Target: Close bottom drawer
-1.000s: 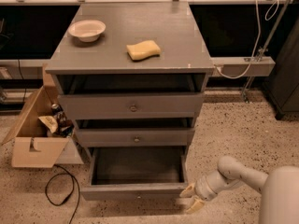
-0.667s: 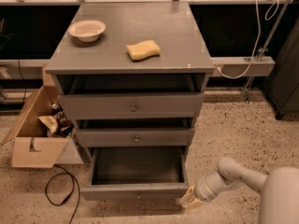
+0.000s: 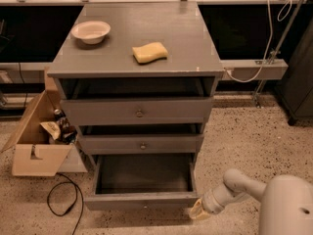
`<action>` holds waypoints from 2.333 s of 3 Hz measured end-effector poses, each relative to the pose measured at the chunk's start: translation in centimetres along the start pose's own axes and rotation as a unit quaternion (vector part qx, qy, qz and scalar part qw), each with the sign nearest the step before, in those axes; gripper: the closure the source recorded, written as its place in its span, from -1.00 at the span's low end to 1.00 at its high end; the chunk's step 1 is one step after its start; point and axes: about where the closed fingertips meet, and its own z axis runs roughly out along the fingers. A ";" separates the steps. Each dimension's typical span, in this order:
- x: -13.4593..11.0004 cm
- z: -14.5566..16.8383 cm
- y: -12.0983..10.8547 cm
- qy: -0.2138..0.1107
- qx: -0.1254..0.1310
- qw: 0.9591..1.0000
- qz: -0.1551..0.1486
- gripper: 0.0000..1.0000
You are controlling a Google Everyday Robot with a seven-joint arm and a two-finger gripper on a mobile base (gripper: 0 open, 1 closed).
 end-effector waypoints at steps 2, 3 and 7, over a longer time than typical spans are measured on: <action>5.8 5.6 -5.4 0.064 0.088 0.990 -0.088 1.00; 5.7 6.1 -8.1 0.075 0.144 0.979 -0.125 1.00; 4.2 6.5 -12.6 0.070 0.200 0.968 -0.135 1.00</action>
Offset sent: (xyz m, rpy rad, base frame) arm 0.0559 -0.0097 -0.1214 -0.1664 -0.4015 0.0467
